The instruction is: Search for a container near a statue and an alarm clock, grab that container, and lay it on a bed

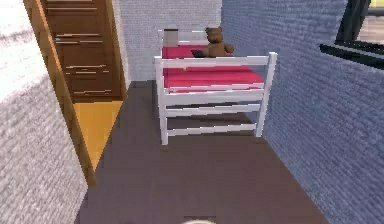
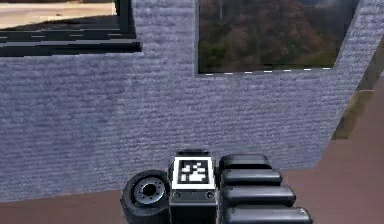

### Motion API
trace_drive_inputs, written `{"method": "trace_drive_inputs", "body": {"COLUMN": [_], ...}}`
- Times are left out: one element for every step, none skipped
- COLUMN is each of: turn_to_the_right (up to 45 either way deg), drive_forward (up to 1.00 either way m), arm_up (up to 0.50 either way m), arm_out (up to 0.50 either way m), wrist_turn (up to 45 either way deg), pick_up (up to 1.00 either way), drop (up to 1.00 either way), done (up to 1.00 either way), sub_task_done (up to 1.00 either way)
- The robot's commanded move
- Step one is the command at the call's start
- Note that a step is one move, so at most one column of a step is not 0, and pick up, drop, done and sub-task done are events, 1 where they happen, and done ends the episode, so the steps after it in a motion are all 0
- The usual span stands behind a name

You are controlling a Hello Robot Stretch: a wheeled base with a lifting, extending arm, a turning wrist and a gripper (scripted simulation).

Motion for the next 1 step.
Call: {"method": "trace_drive_inputs", "body": {"turn_to_the_right": [-9.0], "drive_forward": [0.00], "arm_up": [0.00], "arm_out": [0.00], "wrist_turn": [0.0], "pick_up": [0.00], "drop": [0.00], "done": [0.00], "sub_task_done": [0.00]}}
